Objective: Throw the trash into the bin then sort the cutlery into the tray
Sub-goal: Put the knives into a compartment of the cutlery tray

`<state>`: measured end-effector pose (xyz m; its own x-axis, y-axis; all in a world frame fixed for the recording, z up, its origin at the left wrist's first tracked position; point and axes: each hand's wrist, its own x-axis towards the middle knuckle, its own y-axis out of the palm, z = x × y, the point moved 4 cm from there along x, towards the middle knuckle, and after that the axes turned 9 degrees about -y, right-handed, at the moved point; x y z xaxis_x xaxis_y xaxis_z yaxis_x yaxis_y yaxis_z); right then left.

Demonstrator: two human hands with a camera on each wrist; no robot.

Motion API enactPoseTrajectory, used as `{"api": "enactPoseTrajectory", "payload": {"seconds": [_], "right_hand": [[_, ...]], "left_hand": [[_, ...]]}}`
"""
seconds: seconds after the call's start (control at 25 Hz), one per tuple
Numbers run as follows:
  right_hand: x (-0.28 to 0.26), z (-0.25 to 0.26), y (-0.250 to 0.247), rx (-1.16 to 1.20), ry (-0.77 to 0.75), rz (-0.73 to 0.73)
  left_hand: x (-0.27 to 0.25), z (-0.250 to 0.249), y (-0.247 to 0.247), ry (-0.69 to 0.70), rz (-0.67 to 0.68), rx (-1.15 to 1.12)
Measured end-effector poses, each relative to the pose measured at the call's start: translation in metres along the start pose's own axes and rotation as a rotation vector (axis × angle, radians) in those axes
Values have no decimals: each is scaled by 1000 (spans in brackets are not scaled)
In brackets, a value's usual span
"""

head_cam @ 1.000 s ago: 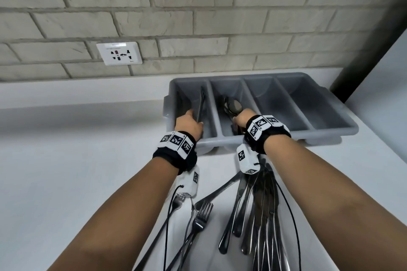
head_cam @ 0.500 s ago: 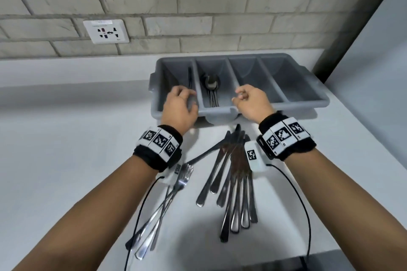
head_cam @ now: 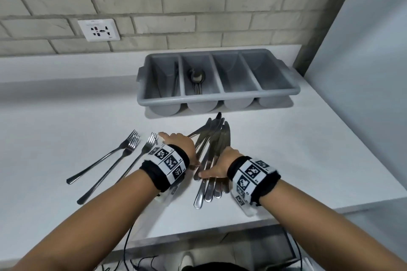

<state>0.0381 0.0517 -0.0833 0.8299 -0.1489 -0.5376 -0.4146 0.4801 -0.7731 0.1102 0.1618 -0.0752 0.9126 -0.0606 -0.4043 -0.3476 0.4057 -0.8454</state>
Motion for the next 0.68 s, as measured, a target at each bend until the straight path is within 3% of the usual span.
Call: {"api": "enactPoseTrajectory", "payload": {"seconds": [0.12, 0.36, 0.56, 0.68], "right_hand": [[11, 2, 11, -68, 34, -65], [28, -16, -9, 216, 211, -238], [24, -48, -21, 90, 215, -239], [17, -53, -12, 48, 175, -149]], "left_hand": [[6, -9, -2, 49, -37, -142], [15, -17, -7, 120, -63, -490], [3, -34, -4, 60, -29, -552], [-1, -36, 3, 27, -15, -493]]}}
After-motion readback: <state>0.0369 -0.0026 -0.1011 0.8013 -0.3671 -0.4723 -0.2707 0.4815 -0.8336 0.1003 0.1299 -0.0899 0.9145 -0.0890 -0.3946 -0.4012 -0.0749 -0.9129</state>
